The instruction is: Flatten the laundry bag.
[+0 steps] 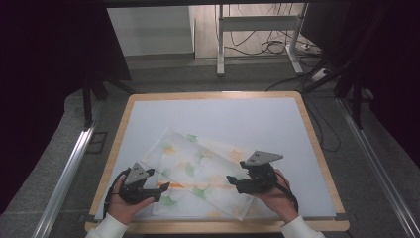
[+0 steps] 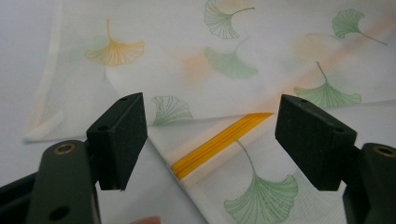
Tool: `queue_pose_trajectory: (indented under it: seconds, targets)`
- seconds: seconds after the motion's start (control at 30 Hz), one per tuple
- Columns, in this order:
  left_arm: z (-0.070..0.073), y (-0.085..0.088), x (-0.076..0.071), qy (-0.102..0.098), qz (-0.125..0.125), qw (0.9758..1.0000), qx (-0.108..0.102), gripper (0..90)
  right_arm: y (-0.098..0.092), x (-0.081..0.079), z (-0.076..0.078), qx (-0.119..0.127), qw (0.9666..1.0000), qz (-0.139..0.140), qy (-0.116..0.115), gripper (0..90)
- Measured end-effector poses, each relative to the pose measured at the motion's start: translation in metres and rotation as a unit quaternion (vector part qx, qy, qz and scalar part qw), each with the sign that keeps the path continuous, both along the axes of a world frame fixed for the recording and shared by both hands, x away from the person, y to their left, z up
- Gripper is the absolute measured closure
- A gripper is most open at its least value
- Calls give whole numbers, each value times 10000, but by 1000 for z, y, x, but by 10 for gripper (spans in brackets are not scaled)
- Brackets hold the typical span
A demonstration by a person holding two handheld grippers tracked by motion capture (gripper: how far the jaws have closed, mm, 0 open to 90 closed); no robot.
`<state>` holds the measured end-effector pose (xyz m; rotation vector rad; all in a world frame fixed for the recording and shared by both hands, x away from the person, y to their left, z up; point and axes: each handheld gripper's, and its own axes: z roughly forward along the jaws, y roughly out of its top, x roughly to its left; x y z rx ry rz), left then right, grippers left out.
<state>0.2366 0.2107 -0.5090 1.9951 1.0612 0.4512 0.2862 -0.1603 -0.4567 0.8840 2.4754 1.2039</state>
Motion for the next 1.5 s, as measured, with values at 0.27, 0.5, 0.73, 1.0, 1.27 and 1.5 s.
queue_pose_trajectory:
  seconds: [0.27, 0.5, 0.73, 1.0, 1.27, 1.5]
  targets:
    - [-1, 4, -1, 34, 56, 10000, -39, 251, 28, 6, -4, -110, 9995, 279, 105, 301]
    - [-2, 5, -3, 48, 76, 9999, -58, 251, 47, 3, -9, -241, 9984, 477, 183, 301]
    - [-3, 6, -3, 44, 87, 9999, -34, 251, 56, -6, -18, -380, 9965, 644, 378, 294]
    - [-3, 5, -2, 50, 35, 10000, 0, 252, 65, -17, -35, -758, 9915, 875, 587, 284]
    - [-3, 4, -2, 57, 37, 10000, 18, 252, 75, -20, -46, -1120, 9862, 993, 703, 270]
    - [-3, 4, -2, 51, 30, 10000, 32, 251, 82, -24, -56, -1515, 9818, 943, 658, 278]
